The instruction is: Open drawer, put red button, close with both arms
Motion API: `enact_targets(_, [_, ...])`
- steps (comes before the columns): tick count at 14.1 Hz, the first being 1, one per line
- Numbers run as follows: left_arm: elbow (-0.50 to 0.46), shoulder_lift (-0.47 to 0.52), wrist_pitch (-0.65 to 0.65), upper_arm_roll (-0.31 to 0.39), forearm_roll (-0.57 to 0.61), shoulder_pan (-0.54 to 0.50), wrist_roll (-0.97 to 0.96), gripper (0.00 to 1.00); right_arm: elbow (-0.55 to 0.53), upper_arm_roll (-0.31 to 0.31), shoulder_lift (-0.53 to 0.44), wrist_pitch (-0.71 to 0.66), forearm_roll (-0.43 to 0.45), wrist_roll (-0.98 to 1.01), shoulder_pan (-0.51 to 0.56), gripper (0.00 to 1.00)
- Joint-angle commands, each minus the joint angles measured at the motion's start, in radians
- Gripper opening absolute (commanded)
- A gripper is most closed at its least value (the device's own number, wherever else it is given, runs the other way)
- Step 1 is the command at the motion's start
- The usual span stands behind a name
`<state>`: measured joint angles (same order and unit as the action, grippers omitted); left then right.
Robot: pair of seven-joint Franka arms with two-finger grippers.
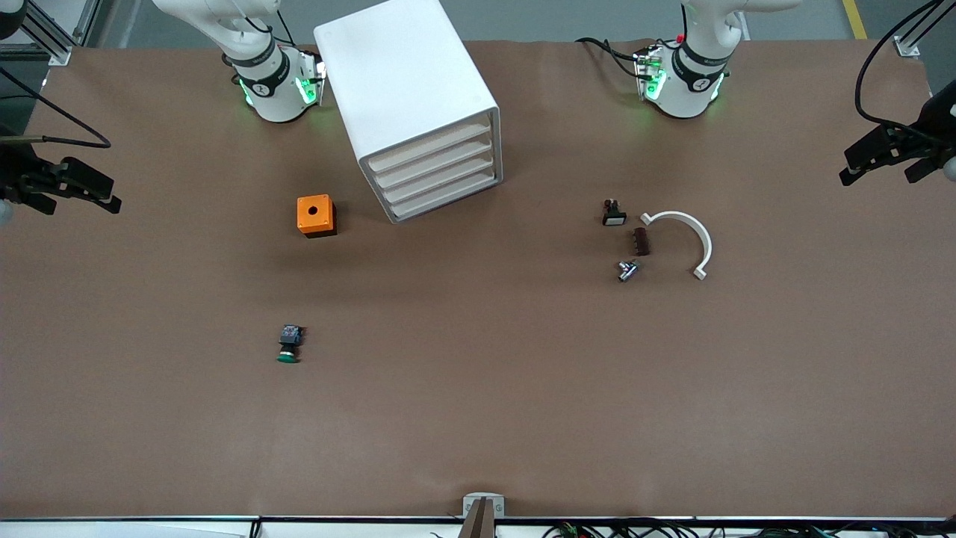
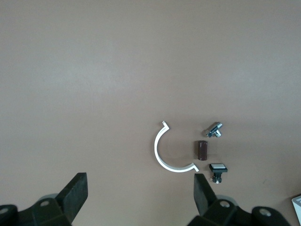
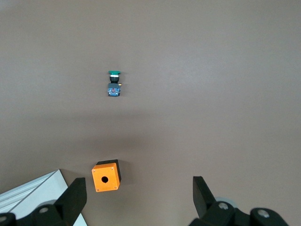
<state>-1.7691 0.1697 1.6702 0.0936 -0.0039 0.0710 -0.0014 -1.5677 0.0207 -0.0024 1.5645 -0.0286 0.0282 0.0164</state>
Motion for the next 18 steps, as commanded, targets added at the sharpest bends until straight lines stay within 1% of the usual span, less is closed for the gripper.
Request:
enact_targets(1, [0.057,-0.015,-0.004,-0.005,-0.013,0.007,0.011,0.99,-0.067,-0.010,-0.059,0.032,-0.016,-0.010,0.013,1.00])
enact_targets(2, [0.072,-0.025,-0.004,-0.015,-0.011,0.010,0.012,0.99,-0.068,-0.010,-0.059,0.032,-0.016,-0.010,0.013,1.00])
enact_targets(5, [0.120,-0.070,-0.004,-0.092,-0.013,0.007,-0.014,0.99,-0.068,-0.010,-0.059,0.034,-0.016,-0.010,0.014,1.00])
enact_targets(6, [0.120,-0.076,-0.004,-0.098,-0.013,0.009,-0.028,0.99,-0.066,-0.010,-0.057,0.034,-0.016,-0.010,0.016,1.00])
enact_targets(8, [0.131,-0.088,-0.004,-0.100,-0.013,0.009,-0.057,0.99,-0.066,-0.008,-0.057,0.034,-0.016,-0.010,0.016,1.00])
enact_targets(12, [0.191,-0.148,-0.013,-0.100,-0.013,0.003,-0.060,0.99,-0.066,-0.008,-0.057,0.032,-0.016,-0.010,0.016,1.00])
enact_targets(18, [0.194,-0.157,-0.023,-0.100,-0.014,-0.004,-0.058,0.99,-0.069,-0.008,-0.059,0.028,-0.016,-0.020,0.019,1.00])
